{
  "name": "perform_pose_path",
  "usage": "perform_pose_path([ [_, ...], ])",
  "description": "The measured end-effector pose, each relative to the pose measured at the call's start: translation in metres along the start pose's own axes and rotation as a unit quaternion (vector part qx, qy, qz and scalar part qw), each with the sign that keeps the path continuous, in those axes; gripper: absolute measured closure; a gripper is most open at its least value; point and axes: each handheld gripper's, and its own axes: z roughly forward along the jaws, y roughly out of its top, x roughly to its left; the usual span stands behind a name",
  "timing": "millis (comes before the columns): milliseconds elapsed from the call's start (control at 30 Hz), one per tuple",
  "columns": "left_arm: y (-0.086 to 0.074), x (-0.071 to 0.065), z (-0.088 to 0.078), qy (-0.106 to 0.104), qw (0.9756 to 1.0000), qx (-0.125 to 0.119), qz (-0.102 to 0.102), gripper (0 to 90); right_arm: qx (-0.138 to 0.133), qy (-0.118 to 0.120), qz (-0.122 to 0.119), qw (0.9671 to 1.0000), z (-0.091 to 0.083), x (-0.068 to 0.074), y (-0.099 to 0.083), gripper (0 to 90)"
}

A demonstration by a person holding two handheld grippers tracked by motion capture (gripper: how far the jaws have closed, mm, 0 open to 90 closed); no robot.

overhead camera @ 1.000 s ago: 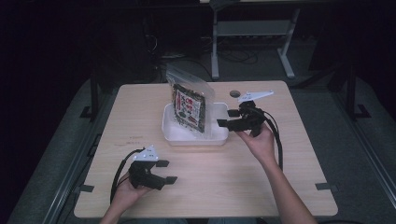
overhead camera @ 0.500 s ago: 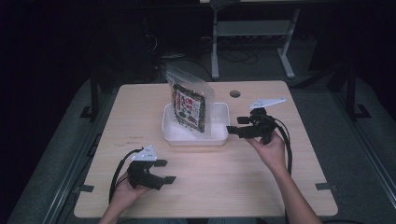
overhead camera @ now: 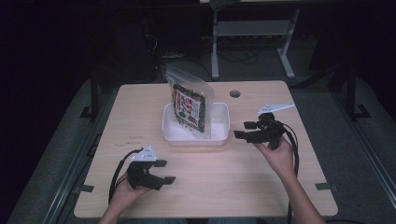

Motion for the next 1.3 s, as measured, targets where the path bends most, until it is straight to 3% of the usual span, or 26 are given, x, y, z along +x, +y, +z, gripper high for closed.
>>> perform_pose_path([
  [233,-0.001,0.0,-0.001,0.005,1.0,0.0,0.0,24.7,0.004,-0.001,0.007,1.0,-0.009,-0.006,-0.015,33.3],
  [400,-0.001,-0.001,0.0,0.005,1.0,0.0,-0.001,24.7,0.008,0.001,0.024,0.9997,-0.015,-0.012,-0.025,31.7],
  [733,-0.002,-0.001,-0.001,0.009,1.0,0.003,0.001,24.7,0.016,-0.006,0.026,0.9995,-0.026,-0.015,-0.045,32.0],
  [1300,-0.003,-0.001,0.0,0.014,0.9999,0.006,0.003,24.7,0.033,0.002,0.048,0.9983,-0.036,-0.021,-0.083,32.2],
])
